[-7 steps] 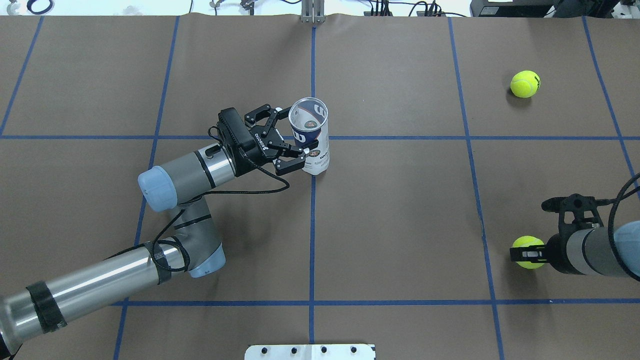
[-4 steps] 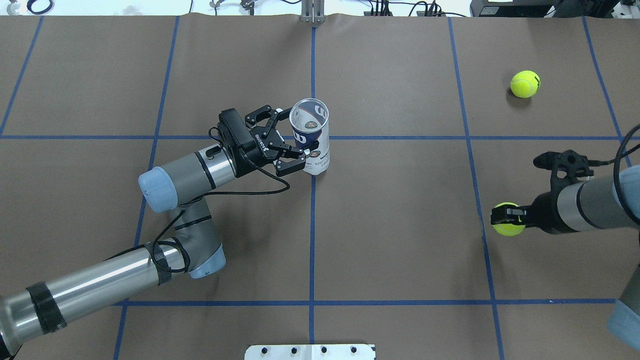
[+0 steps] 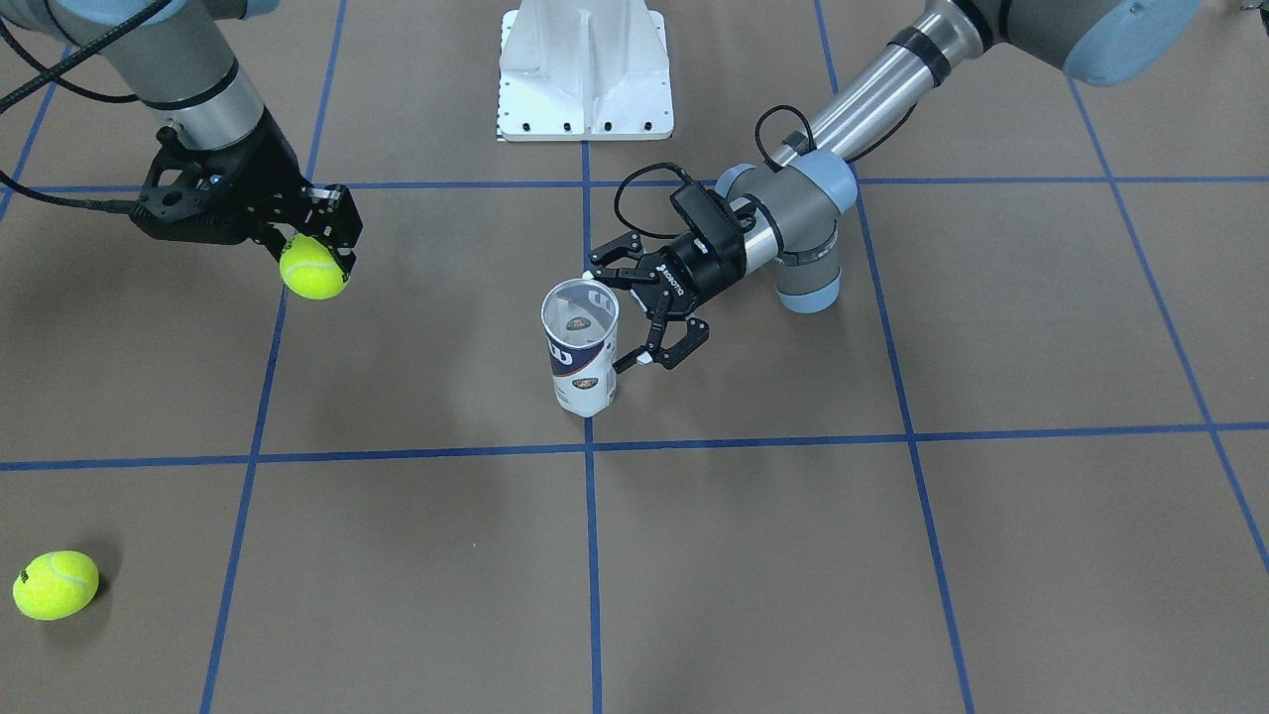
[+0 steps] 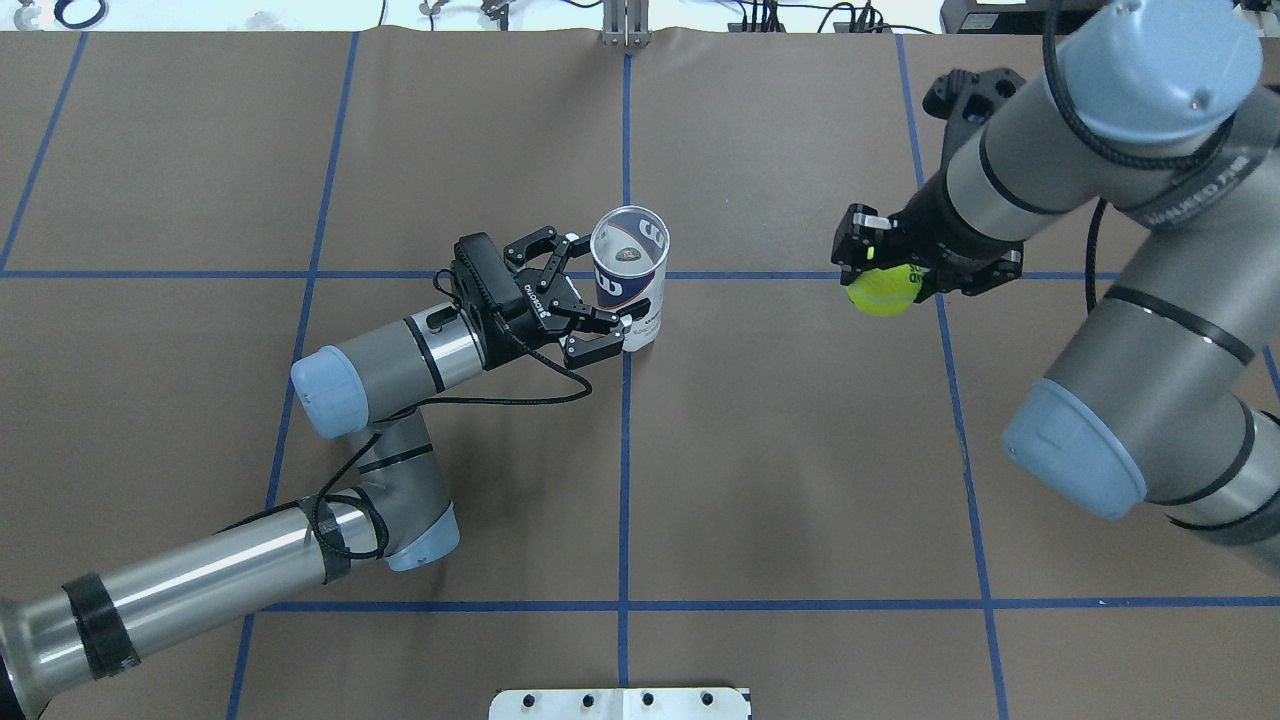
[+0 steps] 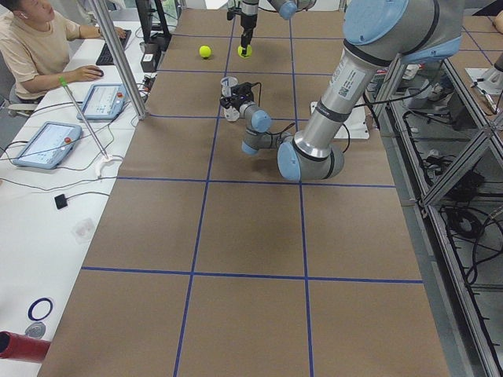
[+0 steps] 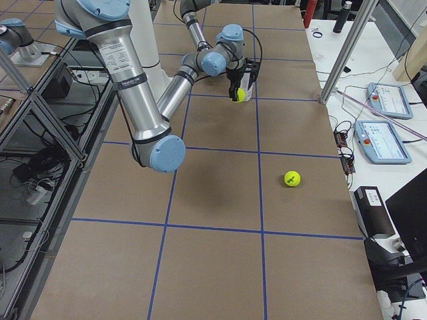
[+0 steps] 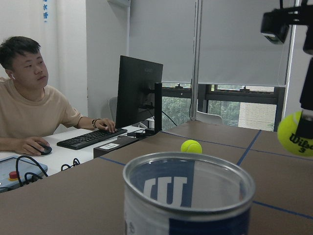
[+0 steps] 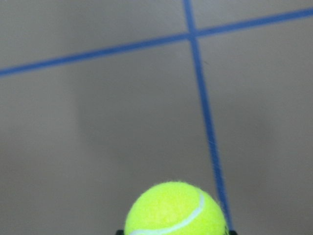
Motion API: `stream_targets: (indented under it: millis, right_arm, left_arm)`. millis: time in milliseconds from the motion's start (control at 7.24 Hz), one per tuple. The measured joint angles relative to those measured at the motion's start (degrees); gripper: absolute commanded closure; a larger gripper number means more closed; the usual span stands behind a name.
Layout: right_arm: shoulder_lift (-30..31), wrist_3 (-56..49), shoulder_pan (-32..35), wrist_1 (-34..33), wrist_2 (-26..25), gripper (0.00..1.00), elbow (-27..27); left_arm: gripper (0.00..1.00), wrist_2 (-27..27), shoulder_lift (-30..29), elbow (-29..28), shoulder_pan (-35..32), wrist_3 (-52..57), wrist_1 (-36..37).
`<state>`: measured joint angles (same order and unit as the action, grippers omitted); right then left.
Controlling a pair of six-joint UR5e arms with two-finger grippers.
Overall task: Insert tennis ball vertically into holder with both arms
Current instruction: 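Carry the ball with the right gripper over the can's open top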
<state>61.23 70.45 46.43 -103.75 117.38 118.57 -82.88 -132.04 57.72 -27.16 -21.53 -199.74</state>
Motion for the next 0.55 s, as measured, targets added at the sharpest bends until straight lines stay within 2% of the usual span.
stream_targets:
  millis: [276, 552]
  right_arm:
    - [-9.79, 0.45, 1.26, -4.42, 1.39, 1.0, -3.8]
    - [-21.14, 2.44, 1.41, -8.12, 1.6, 1.0, -11.59]
  left_arm:
    - [0.01, 0.0, -0.15, 0.01, 0.33, 0.0, 0.5]
    - [0.01, 0.02, -0.15, -0.05, 0.76, 0.06, 0.82]
